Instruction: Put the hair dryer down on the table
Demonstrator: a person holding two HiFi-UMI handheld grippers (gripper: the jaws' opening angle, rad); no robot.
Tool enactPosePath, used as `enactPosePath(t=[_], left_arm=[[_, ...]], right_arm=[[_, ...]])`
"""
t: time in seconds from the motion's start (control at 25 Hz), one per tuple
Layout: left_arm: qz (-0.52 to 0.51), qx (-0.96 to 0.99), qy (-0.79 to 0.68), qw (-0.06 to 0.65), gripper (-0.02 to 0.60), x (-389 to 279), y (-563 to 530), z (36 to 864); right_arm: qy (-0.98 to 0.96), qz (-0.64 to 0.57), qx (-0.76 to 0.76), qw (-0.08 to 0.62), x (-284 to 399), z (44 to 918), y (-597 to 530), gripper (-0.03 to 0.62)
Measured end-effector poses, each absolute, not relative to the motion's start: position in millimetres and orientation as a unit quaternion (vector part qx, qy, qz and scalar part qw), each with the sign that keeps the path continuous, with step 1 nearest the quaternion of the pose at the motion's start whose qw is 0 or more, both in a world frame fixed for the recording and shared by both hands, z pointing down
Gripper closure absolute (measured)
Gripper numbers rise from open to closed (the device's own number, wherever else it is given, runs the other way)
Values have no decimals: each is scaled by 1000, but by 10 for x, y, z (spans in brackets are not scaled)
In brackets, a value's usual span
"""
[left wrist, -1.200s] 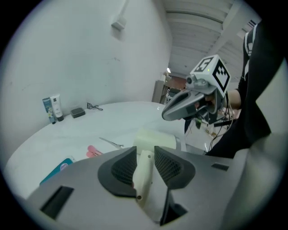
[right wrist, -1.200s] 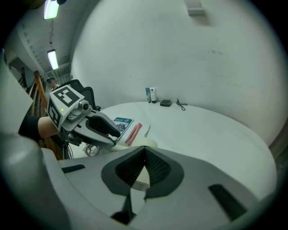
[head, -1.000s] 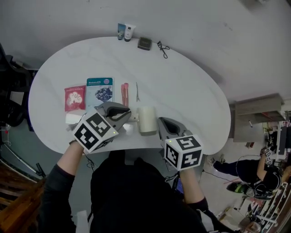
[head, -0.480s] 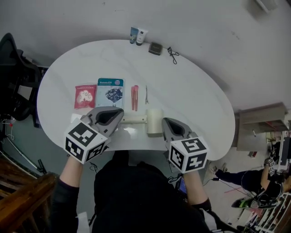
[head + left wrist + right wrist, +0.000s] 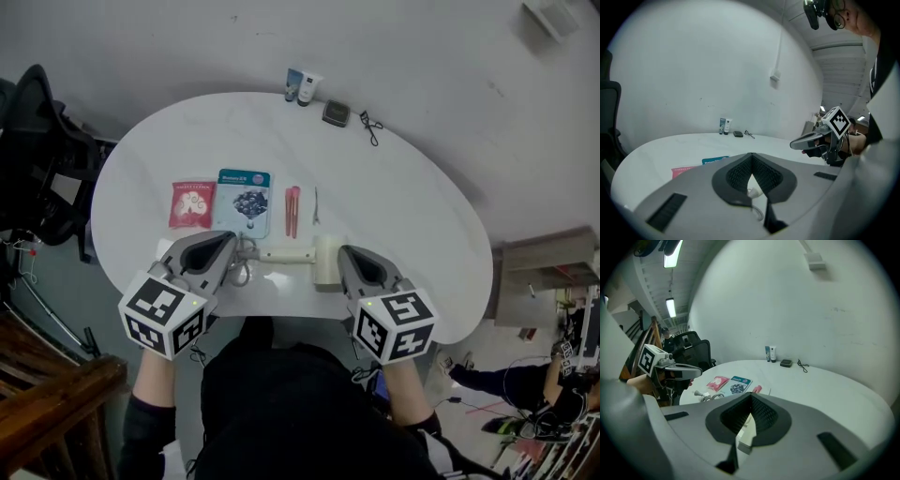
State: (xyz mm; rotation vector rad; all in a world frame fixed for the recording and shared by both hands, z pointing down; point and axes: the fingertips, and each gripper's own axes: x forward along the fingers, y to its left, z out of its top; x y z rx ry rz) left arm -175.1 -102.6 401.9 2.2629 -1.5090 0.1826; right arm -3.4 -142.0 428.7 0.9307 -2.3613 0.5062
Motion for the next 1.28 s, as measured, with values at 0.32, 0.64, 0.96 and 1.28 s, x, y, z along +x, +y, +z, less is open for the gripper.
enactPosePath(t=[0.32,0.64,0.96,1.28], left_arm=[[41,786,-580,208,572,-1898,-862,3938],[35,767,-605,210,572,-2008,-736,3876],[30,759,-618,204,572,-2042,-660,3834],[28,758,-618,208,572,-2010,-615,3862]], right_arm=[[-885,194,343,248,-6,4194,-1418,592],[-896,183,330,234,3,4108,-1362,592],[-899,176,328,232,55,4063,-1289,592],[-900,165,328,234,97,4049,-1242,592]])
